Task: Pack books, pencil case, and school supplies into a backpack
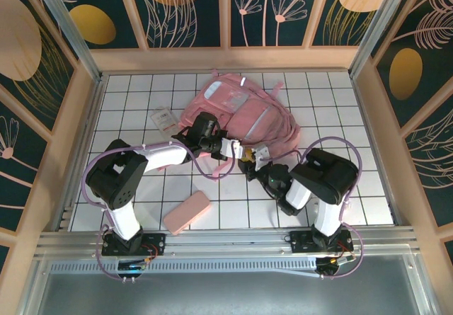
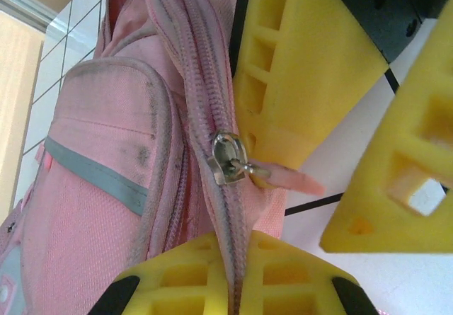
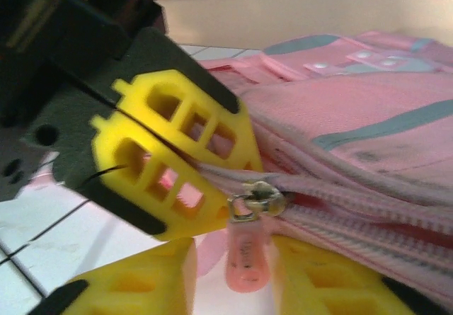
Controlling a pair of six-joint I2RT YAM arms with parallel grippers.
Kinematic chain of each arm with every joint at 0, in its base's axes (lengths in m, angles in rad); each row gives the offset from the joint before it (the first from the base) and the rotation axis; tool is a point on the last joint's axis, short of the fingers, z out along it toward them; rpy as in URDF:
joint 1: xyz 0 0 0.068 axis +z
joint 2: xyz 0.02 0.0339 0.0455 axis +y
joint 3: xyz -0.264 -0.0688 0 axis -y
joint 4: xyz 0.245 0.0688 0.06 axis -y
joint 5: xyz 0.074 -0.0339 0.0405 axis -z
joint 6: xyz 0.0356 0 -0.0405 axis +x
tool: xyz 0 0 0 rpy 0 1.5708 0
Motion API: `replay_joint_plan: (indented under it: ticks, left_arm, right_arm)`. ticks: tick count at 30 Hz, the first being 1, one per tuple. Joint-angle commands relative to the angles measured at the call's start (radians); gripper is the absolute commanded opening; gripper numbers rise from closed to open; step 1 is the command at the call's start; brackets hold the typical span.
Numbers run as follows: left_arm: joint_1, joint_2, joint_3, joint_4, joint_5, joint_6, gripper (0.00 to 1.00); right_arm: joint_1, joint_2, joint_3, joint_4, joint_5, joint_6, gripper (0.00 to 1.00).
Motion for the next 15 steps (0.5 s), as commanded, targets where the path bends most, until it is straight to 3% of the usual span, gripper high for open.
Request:
replay_joint_plan:
  ticks: [1,5,10,12,15]
  left_arm:
    - [-0.016,-0.045,-0.033,0.011,0.122,-0.008,0.0]
    - [-0.016,-0.05,-0.041,0.017,0.116,-0.009,0.0]
    - [-0.016,-0.051,-0.045,0.02,0.107,-0.023,0.0]
    - [-0.016,-0.049,-0.046,0.022,0.109,-0.021,0.0]
    - [-0.016,-0.052,-0.05,0.03,0.112,-0.021,0.0]
  right_arm:
    - [0.017,0.024,0.046,0.123,0.261,-0.021,0.23]
    - [0.028,0.024,0.05,0.122,0.289,-0.013,0.0]
    - [0.041,-0.001,0.034,0.111,0.397,-0.044,0.0]
    - [0.044,-0.008,0.022,0.111,0.384,-0.047,0.0]
    - [0.043,-0.002,0.015,0.116,0.318,-0.035,0.18]
